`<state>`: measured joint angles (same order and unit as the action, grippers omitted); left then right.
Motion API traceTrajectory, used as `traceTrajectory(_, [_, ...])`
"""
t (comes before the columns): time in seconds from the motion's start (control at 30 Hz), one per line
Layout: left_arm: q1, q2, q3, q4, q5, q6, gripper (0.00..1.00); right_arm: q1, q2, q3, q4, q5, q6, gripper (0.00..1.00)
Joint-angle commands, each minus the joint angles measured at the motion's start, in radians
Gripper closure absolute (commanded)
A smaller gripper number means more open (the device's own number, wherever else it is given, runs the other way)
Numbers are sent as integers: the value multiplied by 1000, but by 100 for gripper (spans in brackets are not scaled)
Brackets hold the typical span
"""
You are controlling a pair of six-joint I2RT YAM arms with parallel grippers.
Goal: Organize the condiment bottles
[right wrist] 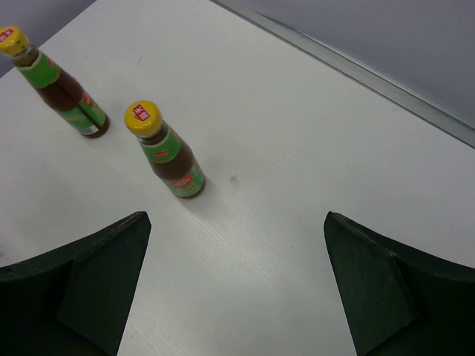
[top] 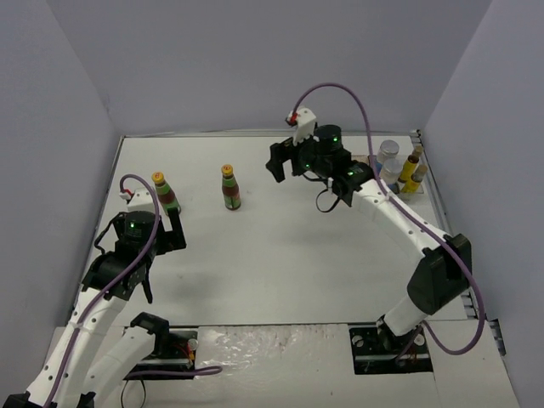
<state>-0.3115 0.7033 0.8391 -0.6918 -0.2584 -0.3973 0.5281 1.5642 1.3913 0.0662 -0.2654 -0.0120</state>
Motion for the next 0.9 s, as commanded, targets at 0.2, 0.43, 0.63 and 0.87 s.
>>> traceTrajectory(0.2, [8,-7,9,47,-14,8,3,153,320,196,237,-89,-23,0])
traceTrajectory(0.43, [6,-7,5,48,-18,5,3,193,482,325,268,-67,-20,0])
traceTrajectory(0.63, [6,11,7,44,-20,5,3,197,584,384,286,-50,-11,8])
traceTrajectory(0.87, [5,19,6,46,-19,6,3,197,607,372,298,-37,-10,38])
